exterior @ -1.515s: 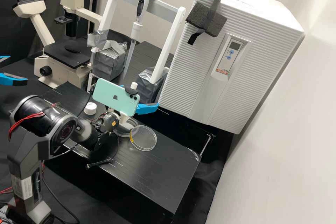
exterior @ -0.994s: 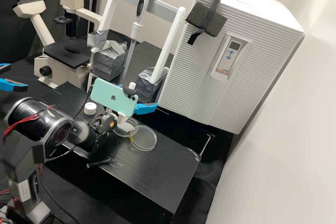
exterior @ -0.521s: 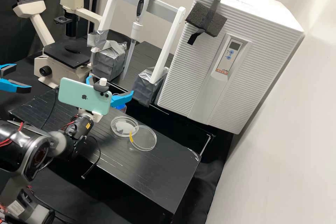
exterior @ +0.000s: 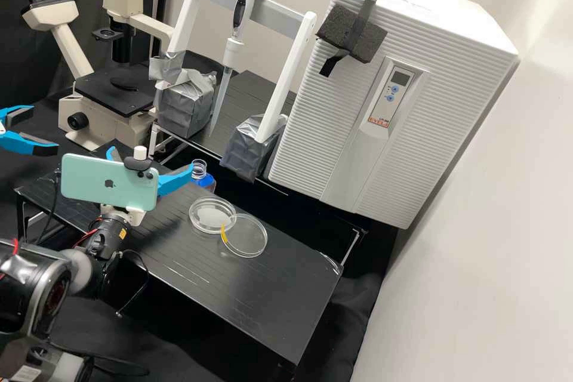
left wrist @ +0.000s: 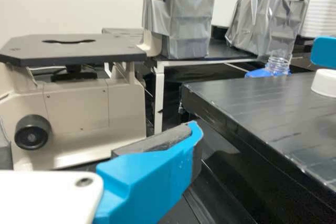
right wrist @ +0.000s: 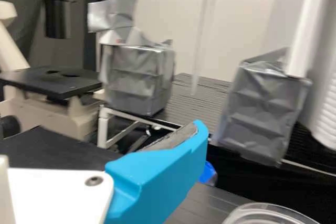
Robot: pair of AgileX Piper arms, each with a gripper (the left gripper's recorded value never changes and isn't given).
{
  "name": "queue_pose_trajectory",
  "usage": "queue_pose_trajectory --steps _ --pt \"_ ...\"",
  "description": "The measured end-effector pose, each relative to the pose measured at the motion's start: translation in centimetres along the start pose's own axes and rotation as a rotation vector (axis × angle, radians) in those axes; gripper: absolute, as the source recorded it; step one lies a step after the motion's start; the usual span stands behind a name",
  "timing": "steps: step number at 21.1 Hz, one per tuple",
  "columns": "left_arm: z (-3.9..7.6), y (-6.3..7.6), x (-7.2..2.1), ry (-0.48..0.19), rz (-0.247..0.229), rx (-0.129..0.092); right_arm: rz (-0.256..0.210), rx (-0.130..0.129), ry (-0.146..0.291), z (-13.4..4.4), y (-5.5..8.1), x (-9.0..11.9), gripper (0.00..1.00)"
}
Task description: Close the bottle
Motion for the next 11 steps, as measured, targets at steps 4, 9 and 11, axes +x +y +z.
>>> queue_pose_trajectory --steps 4,9,11 --pt "0.0 0.0 0.01 0.000 -0.001 -0.001 -0.026 -0.016 0.015 -0.2 -0.6 -0.1 1.00" --pt "0.1 -0.1 0.06 -0.006 -0.003 -0.001 -0.058 -0.017 -0.018 0.6 -1.3 -0.3 1.00" --pt "0.2 -0.1 0.08 -0.009 -0.004 0.000 -0.056 -0.019 -0.033 0.9 -1.3 -0.5 1.00"
